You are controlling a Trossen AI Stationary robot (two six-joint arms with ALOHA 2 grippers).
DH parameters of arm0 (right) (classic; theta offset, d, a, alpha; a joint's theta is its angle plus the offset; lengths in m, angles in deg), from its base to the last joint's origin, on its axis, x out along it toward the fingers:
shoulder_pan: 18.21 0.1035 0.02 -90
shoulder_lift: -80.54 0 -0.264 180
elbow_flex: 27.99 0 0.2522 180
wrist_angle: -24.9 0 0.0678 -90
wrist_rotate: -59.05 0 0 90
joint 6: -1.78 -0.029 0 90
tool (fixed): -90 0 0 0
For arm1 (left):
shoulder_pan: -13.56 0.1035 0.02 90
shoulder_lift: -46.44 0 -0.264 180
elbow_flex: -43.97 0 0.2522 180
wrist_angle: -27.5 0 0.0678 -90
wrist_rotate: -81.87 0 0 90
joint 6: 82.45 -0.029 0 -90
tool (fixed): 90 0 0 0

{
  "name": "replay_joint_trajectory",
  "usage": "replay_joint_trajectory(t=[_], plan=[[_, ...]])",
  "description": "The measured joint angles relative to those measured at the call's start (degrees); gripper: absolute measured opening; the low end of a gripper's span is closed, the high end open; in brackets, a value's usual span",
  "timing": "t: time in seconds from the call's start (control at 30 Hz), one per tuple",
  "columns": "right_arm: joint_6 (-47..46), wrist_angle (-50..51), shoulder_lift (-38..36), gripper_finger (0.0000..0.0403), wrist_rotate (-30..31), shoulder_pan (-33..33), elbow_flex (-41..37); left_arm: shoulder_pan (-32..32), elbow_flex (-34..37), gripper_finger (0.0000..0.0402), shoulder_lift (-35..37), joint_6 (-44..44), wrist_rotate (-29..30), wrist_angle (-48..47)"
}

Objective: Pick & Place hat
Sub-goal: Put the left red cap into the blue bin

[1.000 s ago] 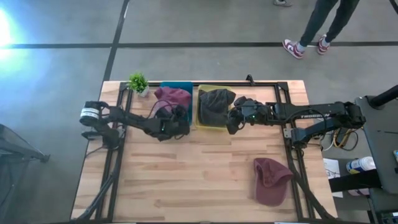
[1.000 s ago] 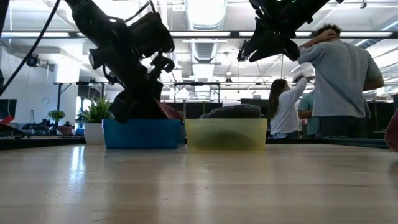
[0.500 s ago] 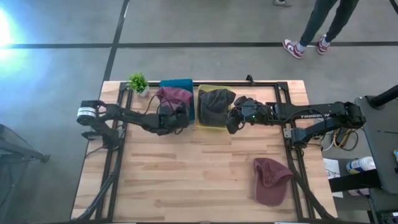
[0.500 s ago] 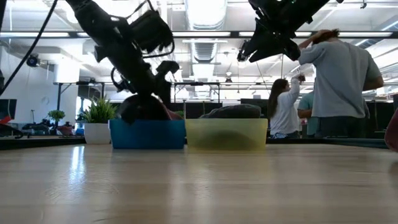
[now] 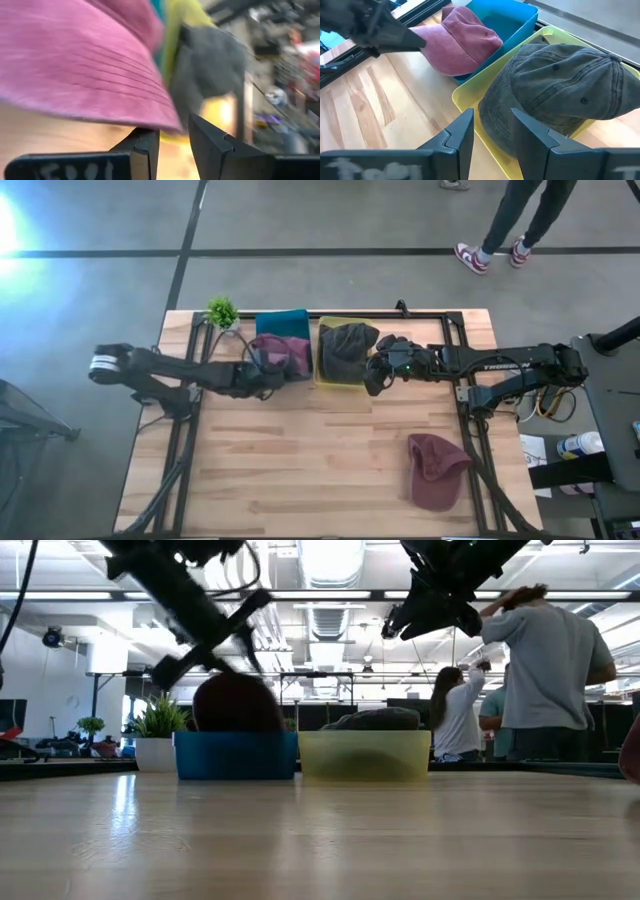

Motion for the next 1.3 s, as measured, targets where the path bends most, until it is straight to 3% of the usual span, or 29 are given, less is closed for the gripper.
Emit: replay_joint_trajectory(t=[0.13,0.33,0.47,0.57,0.8,1.07,1.3], plan=[[0.1,0.0,0.0,0.0121,0.7,0.0,0.0,0.7,1.9,0.0096,0.8,7.9,-1.3,-4.0],[0.1,0.0,0.0,0.0121,1.3,0.0,0.0,-1.5,2.9,0.0096,1.3,8.0,-19.0,-2.5],[0.1,0.0,0.0,0.0121,1.3,0.0,0.0,-4.1,2.3,0.0096,3.2,7.2,-22.4,-2.5],[0.1,0.0,0.0,0.0121,1.4,0.0,0.0,-6.1,1.4,0.0096,6.3,5.7,-20.0,-2.5],[0.0,0.0,0.0,0.0121,1.5,0.0,-0.3,-6.2,0.7,0.0097,13.8,-4.6,1.1,-7.3],[-2.2,0.1,0.0,0.0121,-0.5,0.1,-0.8,5.9,0.8,0.0097,17.7,-10.2,1.5,-24.1],[-2.2,0.1,0.0,0.0121,-0.5,0.4,-0.8,17.2,0.8,0.0097,16.6,-18.1,1.3,-25.5]])
